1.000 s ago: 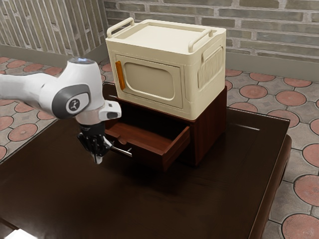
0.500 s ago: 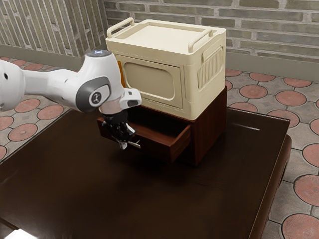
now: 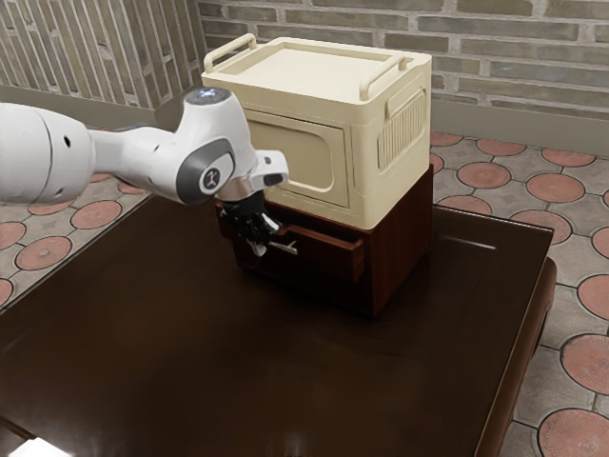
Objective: Push the drawer handle with one arm to close the drawer
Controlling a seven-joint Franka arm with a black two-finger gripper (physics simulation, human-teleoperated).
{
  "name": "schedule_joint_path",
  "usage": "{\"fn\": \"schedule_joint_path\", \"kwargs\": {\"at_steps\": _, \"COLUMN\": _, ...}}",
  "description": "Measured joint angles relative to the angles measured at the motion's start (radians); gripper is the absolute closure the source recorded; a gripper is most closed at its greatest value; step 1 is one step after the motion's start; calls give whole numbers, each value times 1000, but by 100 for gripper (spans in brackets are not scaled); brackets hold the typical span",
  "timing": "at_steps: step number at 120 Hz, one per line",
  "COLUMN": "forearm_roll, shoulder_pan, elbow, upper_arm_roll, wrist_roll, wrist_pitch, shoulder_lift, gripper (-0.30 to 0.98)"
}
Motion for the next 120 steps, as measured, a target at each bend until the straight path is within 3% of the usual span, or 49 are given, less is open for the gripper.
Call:
{"fn": "schedule_joint_path", "kwargs": {"at_steps": 50, "forearm_roll": -16, "shoulder_pan": 6, "elbow": 83, "upper_arm_roll": -1, "wrist_roll": 34, "wrist_pitch": 41, "shoulder_lift": 66, "gripper": 79}}
{"fn": "schedule_joint_path", "kwargs": {"at_steps": 66, "forearm_roll": -54, "shoulder_pan": -2, "elbow": -52, "upper_arm_roll": 0, "wrist_roll": 33, "wrist_pitch": -6, "shoulder_lift": -120, "gripper": 79}}
{"fn": "schedule_joint_path", "kwargs": {"at_steps": 81, "forearm_roll": -62, "shoulder_pan": -1, "elbow": 21, "upper_arm_roll": -11, "wrist_roll": -1, "wrist_pitch": -285, "shoulder_lift": -332, "gripper": 78}}
{"fn": "schedule_joint_path", "kwargs": {"at_steps": 99, "forearm_roll": -58, "shoulder_pan": -6, "elbow": 104, "upper_arm_roll": -12, "wrist_roll": -35, "wrist_pitch": -539, "shoulder_lift": -406, "gripper": 45}}
{"fn": "schedule_joint_path", "kwargs": {"at_steps": 120, "forearm_roll": -55, "shoulder_pan": -1, "elbow": 120, "upper_arm_roll": -4, "wrist_roll": -64, "wrist_pitch": -667, "shoulder_lift": -400, "gripper": 20}}
